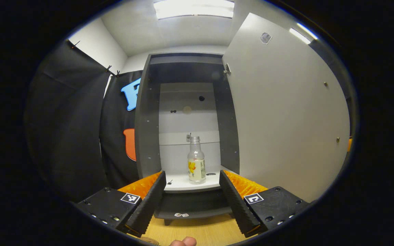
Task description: Open the cabinet door with the right hand, grasp the bottle in the cabinet with the left hand and place it on the coaster, then close the cabinet door with the right hand.
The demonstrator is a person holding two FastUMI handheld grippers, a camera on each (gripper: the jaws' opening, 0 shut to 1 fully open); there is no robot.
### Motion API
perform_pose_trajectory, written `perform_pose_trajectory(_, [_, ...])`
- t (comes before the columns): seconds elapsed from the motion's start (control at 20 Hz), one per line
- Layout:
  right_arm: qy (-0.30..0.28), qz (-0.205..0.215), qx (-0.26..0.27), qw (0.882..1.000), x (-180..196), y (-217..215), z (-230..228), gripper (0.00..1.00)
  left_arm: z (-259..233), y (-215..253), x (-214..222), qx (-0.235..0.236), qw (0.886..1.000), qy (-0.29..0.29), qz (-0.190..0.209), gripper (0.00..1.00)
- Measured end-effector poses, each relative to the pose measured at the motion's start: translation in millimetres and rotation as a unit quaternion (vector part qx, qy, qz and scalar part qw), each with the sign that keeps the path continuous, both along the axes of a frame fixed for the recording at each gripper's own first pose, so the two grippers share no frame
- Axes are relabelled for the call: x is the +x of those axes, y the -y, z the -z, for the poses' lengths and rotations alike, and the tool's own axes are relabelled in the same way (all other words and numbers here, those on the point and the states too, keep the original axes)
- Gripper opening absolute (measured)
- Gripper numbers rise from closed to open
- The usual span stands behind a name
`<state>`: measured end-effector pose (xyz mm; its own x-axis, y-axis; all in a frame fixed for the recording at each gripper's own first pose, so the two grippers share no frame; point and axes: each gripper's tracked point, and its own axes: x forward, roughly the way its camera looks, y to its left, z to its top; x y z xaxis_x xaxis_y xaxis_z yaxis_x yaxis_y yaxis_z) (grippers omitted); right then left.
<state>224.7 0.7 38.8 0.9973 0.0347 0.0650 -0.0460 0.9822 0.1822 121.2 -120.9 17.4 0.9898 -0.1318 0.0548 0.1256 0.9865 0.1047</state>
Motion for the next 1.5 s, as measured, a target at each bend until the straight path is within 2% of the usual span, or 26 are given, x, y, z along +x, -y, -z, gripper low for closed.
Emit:
perform_pose_trajectory(0.15, [-0.007,0.0,0.002,1.0,1,-1,2,1.0,-13,10,37,-0.004,1.0,0.013,0.014,0.94])
perform_pose_trajectory(0.2, [-0.008,0.002,0.001,1.0,1,0,2,0.97,-17,13,50,-0.002,1.0,0.017,0.018,0.95])
perform_pose_trajectory(0.4, [-0.013,0.019,0.005,1.0,-2,3,2,1.0,-23,23,100,-0.016,1.0,0.007,0.025,0.96])
perform_pose_trajectory(0.75, [-0.016,0.053,0.019,0.998,-7,26,5,1.0,-13,16,172,-0.027,1.0,-0.013,0.001,0.96])
perform_pose_trajectory(0.9, [-0.018,0.066,0.021,0.997,-9,33,5,1.0,-4,9,193,-0.023,0.999,-0.021,-0.011,0.96])
perform_pose_trajectory(0.95, [-0.018,0.067,0.023,0.997,-9,35,6,1.0,-2,9,198,-0.025,0.999,-0.026,-0.012,1.0])
perform_pose_trajectory(1.0, [-0.019,0.069,0.025,0.997,-9,37,7,1.0,0,10,203,-0.032,0.999,-0.032,-0.008,1.0])
perform_pose_trajectory(1.1, [-0.022,0.074,0.028,0.997,-9,40,9,1.0,5,5,210,-0.041,0.998,-0.039,-0.009,0.96])
perform_pose_trajectory(1.15, [-0.02,0.074,0.028,0.997,-9,40,9,1.0,6,3,212,-0.04,0.998,-0.04,-0.012,1.0])
perform_pose_trajectory(1.2, [-0.016,0.076,0.03,0.997,-9,41,9,0.97,7,3,214,-0.04,0.998,-0.04,-0.013,0.96])
perform_pose_trajectory(1.3, [-0.021,0.083,0.039,0.996,-9,45,16,1.0,6,6,218,-0.034,0.999,-0.039,-0.014,1.0])
perform_pose_trajectory(1.5, [-0.024,0.076,0.063,0.995,-11,44,18,1.0,13,12,224,-0.036,0.998,-0.05,-0.007,0.92])
